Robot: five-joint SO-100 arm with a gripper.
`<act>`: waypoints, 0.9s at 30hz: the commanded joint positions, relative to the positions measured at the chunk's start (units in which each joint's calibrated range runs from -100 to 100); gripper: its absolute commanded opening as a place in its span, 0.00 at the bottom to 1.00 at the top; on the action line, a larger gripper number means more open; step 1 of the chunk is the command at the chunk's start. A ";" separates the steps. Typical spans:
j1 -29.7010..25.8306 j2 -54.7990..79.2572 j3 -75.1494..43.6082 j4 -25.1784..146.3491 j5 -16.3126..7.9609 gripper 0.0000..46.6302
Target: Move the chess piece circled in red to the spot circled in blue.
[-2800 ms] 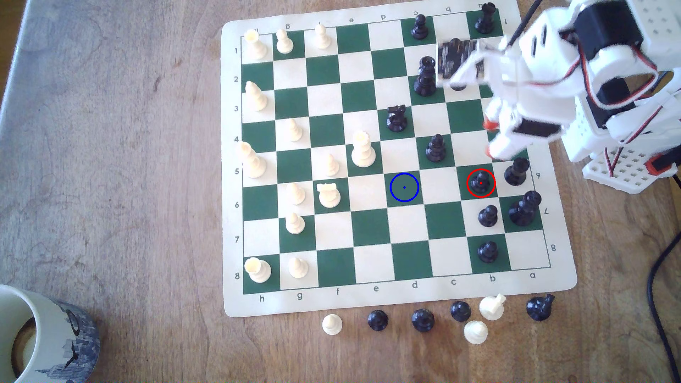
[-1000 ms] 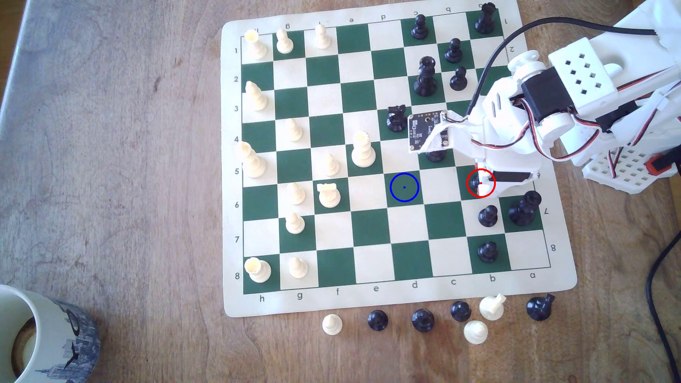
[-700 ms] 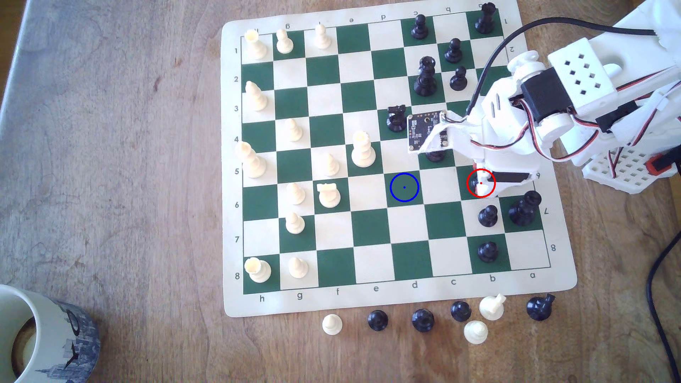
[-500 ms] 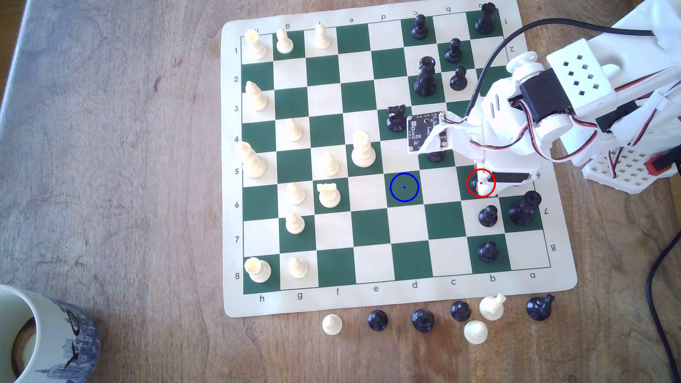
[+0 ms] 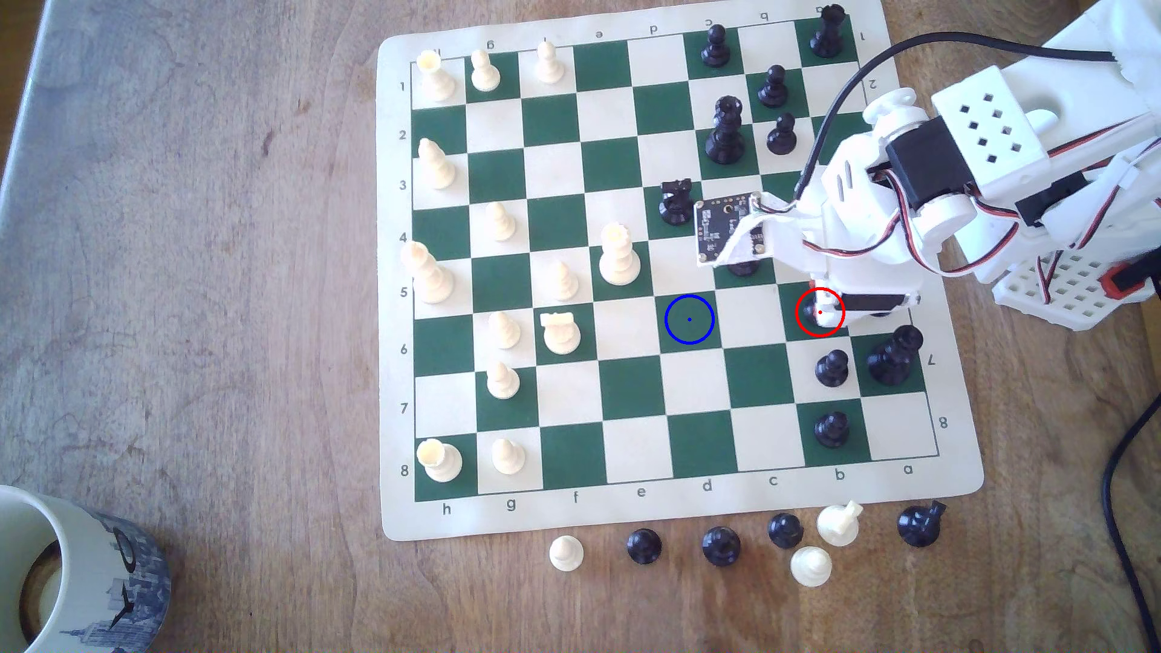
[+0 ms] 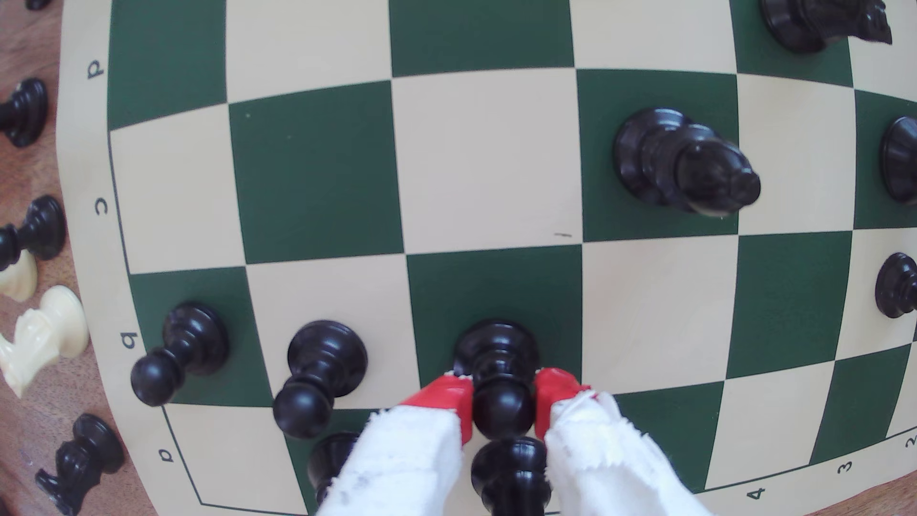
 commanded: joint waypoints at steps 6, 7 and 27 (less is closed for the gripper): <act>2.81 0.04 -18.06 8.86 0.05 0.01; 3.21 0.30 -19.79 9.60 0.10 0.01; 5.00 20.50 -34.93 -3.50 0.54 0.01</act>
